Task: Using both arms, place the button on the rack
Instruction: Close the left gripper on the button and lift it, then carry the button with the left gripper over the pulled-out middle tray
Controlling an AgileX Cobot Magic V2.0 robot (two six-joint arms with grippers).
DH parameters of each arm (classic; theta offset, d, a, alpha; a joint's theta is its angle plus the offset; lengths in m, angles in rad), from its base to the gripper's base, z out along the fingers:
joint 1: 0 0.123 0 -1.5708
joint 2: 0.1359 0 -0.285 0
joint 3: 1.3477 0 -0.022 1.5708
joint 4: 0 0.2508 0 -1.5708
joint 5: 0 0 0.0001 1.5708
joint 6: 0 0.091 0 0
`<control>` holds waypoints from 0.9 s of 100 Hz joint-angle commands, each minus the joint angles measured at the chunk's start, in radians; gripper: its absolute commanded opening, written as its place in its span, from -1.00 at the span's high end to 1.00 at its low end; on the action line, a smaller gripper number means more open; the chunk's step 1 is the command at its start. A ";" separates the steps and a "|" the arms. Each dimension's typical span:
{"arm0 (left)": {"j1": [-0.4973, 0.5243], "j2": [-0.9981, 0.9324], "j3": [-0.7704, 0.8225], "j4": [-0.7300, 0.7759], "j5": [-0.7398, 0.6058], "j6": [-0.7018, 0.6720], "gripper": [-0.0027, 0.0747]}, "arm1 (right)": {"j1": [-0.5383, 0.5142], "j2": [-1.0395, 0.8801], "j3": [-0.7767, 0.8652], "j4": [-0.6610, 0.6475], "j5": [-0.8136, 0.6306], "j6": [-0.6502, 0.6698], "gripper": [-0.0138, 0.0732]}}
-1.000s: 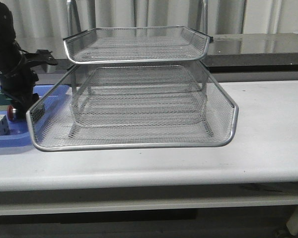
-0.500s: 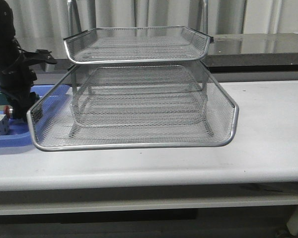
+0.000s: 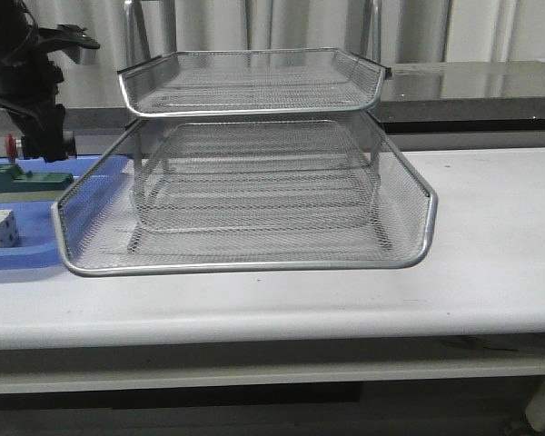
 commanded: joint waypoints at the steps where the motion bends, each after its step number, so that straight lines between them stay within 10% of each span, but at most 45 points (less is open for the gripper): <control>1: 0.000 -0.095 -0.037 -0.003 0.037 -0.029 0.91 | -0.003 0.003 -0.033 -0.003 -0.063 -0.002 0.84; 90: -0.010 -0.596 0.326 -0.046 0.037 -0.161 0.91 | -0.003 0.003 -0.033 -0.003 -0.063 -0.002 0.84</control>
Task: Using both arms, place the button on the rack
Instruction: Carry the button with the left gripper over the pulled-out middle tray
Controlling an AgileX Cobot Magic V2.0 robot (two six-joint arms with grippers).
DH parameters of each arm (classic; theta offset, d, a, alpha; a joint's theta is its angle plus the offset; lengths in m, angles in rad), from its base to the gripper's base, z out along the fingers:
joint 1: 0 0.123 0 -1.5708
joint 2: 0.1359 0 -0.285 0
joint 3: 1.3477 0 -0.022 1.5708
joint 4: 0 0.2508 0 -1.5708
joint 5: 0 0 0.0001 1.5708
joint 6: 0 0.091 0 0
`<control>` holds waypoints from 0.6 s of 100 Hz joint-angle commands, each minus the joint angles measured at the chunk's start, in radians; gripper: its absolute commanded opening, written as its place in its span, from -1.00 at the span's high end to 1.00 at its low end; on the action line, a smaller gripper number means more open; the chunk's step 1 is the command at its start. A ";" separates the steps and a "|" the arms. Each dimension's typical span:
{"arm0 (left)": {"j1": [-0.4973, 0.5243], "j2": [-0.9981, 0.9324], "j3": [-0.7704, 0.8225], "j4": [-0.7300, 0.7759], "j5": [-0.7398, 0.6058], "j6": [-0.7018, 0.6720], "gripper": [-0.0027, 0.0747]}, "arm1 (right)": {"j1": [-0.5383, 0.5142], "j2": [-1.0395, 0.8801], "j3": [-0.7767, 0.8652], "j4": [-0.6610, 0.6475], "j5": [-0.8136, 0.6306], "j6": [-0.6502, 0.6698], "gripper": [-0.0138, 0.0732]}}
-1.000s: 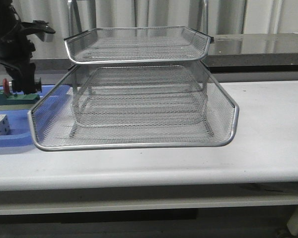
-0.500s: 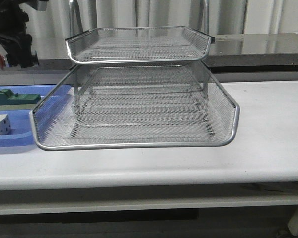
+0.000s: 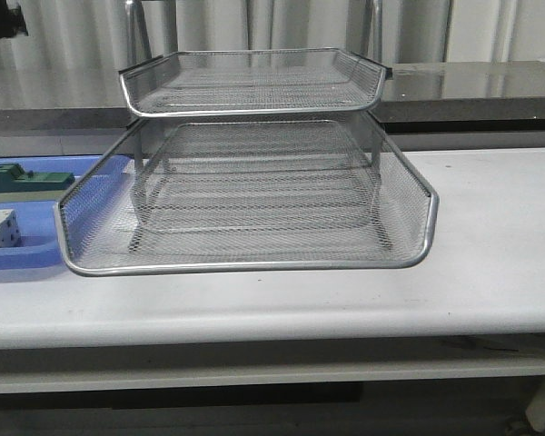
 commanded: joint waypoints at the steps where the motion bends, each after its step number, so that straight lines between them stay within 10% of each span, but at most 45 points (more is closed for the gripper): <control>1: -0.012 -0.126 0.042 -0.043 0.013 -0.017 0.91 | -0.003 0.003 -0.033 -0.003 -0.063 -0.002 0.84; 60: -0.322 -0.284 0.267 -0.154 0.011 -0.023 0.91 | -0.003 0.003 -0.033 -0.003 -0.063 -0.002 0.84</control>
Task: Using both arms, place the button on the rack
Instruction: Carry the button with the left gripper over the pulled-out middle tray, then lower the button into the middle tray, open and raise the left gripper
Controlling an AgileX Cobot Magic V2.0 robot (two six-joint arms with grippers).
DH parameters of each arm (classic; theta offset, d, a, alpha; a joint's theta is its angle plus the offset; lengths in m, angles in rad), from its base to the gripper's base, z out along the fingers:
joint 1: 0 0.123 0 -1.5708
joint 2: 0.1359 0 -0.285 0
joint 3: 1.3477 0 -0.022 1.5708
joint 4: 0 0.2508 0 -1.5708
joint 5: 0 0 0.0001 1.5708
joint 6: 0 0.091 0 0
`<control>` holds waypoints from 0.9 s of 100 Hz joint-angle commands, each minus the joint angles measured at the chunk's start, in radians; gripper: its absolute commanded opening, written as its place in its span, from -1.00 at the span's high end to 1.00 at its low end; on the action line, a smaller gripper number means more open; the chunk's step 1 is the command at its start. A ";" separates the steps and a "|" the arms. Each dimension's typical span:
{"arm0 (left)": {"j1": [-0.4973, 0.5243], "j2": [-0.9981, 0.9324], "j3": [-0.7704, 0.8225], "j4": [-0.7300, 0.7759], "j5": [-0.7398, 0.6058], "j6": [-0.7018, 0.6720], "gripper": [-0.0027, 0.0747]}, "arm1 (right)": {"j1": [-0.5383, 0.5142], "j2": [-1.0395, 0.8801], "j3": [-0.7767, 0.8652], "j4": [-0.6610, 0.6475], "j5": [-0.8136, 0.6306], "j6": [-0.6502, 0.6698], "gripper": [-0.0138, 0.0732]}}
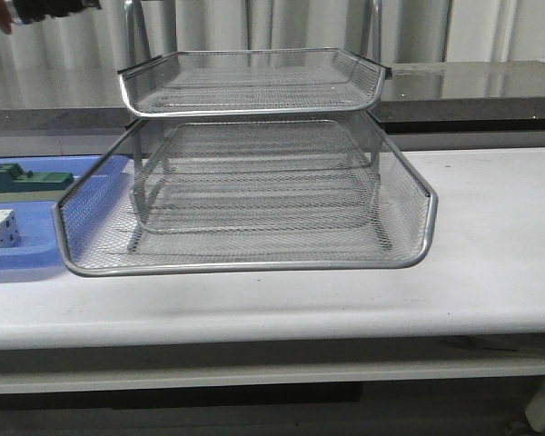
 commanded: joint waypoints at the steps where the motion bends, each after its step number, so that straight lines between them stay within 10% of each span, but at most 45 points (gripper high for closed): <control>1: -0.066 -0.037 -0.022 -0.025 0.004 -0.014 0.91 | -0.003 0.003 -0.033 -0.003 -0.063 -0.002 0.84; 90: -0.312 0.206 -0.025 -0.028 -0.076 -0.014 0.81 | -0.003 0.003 -0.033 -0.003 -0.063 -0.002 0.84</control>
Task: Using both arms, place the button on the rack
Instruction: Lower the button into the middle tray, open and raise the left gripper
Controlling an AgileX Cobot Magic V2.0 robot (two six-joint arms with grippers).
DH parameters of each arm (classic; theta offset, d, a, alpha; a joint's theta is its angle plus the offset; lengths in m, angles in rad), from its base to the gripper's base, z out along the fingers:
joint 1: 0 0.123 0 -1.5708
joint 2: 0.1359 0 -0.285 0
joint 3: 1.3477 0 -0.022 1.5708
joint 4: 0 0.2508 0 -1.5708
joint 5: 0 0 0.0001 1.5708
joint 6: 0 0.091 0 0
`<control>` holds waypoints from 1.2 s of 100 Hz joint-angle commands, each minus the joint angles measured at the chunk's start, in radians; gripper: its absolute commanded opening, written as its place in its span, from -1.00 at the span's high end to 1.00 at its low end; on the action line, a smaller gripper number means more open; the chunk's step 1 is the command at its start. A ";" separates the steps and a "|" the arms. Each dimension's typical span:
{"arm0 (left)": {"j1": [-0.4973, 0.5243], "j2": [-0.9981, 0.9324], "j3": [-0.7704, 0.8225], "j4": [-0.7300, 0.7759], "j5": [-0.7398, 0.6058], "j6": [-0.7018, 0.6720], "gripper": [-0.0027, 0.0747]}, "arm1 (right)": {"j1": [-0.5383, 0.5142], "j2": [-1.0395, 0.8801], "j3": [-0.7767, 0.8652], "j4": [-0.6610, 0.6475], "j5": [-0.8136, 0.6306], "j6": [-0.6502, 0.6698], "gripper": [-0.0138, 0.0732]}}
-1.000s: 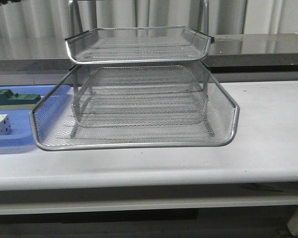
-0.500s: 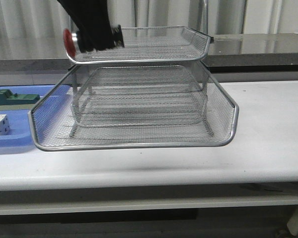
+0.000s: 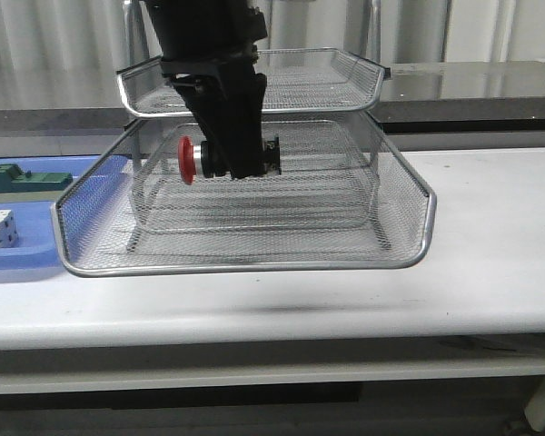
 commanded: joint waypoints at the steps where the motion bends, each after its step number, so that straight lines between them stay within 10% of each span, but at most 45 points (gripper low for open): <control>1: -0.007 -0.054 -0.030 -0.020 -0.025 -0.014 0.80 | -0.003 0.003 -0.033 -0.003 -0.063 -0.002 0.84; 49: -0.007 -0.054 -0.030 -0.020 -0.044 -0.014 -0.23 | -0.003 0.003 -0.033 -0.003 -0.063 -0.002 0.84; 120: 0.121 -0.197 -0.032 -0.020 -0.018 -0.159 -0.09 | -0.003 0.003 -0.033 -0.003 -0.063 -0.002 0.84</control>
